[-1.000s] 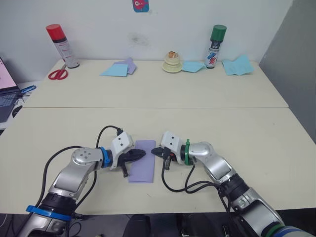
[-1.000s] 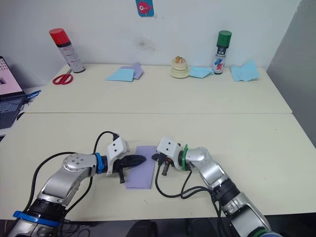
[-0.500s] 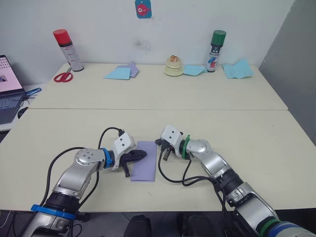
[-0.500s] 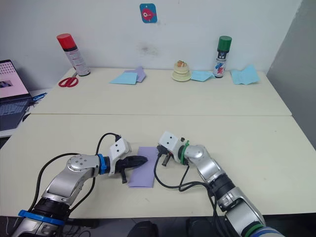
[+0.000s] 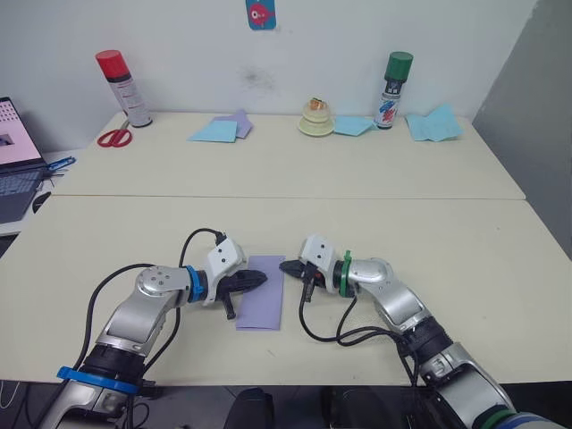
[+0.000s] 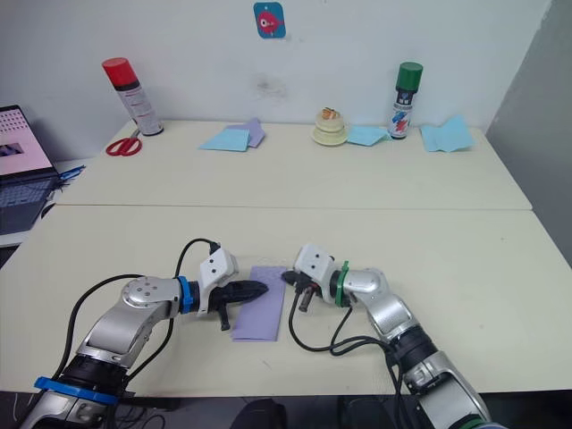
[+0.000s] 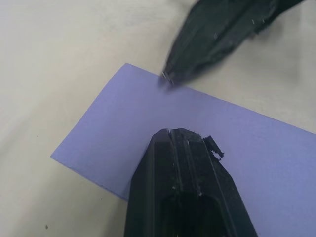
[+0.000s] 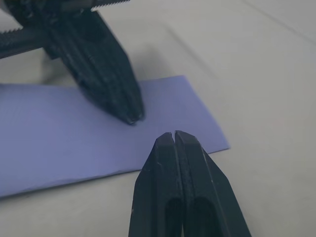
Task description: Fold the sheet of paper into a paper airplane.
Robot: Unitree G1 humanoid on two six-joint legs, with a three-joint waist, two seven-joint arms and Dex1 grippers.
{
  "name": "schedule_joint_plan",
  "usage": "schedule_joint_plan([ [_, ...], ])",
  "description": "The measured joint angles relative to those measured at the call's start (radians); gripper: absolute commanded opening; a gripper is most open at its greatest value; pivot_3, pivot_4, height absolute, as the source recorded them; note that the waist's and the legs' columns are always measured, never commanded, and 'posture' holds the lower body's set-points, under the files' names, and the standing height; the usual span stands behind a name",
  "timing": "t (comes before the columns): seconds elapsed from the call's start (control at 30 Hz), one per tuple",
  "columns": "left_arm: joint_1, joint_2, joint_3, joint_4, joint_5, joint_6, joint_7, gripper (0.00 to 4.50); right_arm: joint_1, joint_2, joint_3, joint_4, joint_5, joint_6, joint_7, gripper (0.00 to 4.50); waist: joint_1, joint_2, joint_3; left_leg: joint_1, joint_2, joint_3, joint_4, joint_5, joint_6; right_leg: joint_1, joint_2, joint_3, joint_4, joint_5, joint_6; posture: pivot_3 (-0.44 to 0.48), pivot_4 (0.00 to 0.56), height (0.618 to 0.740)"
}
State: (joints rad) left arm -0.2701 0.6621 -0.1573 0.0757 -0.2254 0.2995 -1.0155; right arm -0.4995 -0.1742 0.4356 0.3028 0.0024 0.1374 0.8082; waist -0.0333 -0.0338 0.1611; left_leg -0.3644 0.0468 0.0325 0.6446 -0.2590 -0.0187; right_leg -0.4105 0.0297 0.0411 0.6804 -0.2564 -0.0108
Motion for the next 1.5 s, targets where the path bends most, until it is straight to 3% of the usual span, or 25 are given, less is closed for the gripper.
schedule_joint_plan([
  [0.23, 0.001, 0.001, -0.002, 0.000, 0.000, 0.002, -0.014, 0.00, -0.003, -0.012, 0.017, -0.008, -0.020, -0.006, 0.052, 0.04, 0.000, 0.000, 0.000, 0.000, 0.000, 0.000, -0.001, 0.000, 0.000, 0.000, 0.000, 0.000, 0.000, -0.001, -0.002, 0.000, 0.150, 0.725],
  [0.5, 0.004, 0.004, -0.002, -0.011, 0.000, 0.018, -0.024, 0.00, 0.070, -0.047, 0.060, -0.137, -0.019, 0.031, 0.149, 0.04, 0.000, 0.000, -0.001, 0.000, 0.000, 0.000, -0.002, -0.001, 0.000, 0.000, 0.000, -0.001, -0.001, -0.004, -0.004, 0.000, 0.150, 0.725],
  [0.77, 0.017, 0.009, 0.001, -0.020, 0.000, 0.021, -0.022, 0.00, 0.087, -0.045, 0.059, -0.160, -0.021, 0.025, 0.132, 0.04, 0.000, 0.000, -0.001, 0.001, 0.000, 0.000, -0.002, -0.001, 0.000, 0.000, 0.000, -0.001, 0.000, -0.005, -0.006, 0.000, 0.150, 0.725],
  [1.03, 0.032, 0.009, 0.018, -0.040, -0.009, 0.031, -0.022, 0.00, 0.122, -0.073, 0.055, -0.329, 0.024, 0.115, 0.147, 0.04, -0.001, 0.000, 0.000, -0.001, 0.001, 0.000, -0.003, -0.002, -0.002, -0.002, 0.000, -0.001, -0.001, -0.005, -0.005, 0.000, 0.150, 0.725],
  [1.23, 0.047, 0.021, 0.016, -0.051, -0.009, 0.033, -0.024, 0.00, 0.084, -0.024, 0.080, -0.217, -0.034, 0.108, 0.070, 0.04, -0.002, 0.000, 0.000, -0.001, 0.001, 0.000, -0.004, -0.002, -0.002, -0.003, 0.001, 0.000, -0.001, -0.005, -0.006, 0.000, 0.150, 0.725],
  [1.5, 0.050, 0.026, 0.017, -0.053, -0.009, 0.031, -0.030, 0.00, 0.076, -0.019, 0.110, -0.198, -0.055, 0.070, 0.094, 0.04, -0.002, 0.000, 0.000, 0.000, 0.001, 0.000, -0.005, -0.003, -0.002, -0.003, 0.001, -0.001, -0.001, -0.006, -0.007, 0.000, 0.150, 0.725],
])
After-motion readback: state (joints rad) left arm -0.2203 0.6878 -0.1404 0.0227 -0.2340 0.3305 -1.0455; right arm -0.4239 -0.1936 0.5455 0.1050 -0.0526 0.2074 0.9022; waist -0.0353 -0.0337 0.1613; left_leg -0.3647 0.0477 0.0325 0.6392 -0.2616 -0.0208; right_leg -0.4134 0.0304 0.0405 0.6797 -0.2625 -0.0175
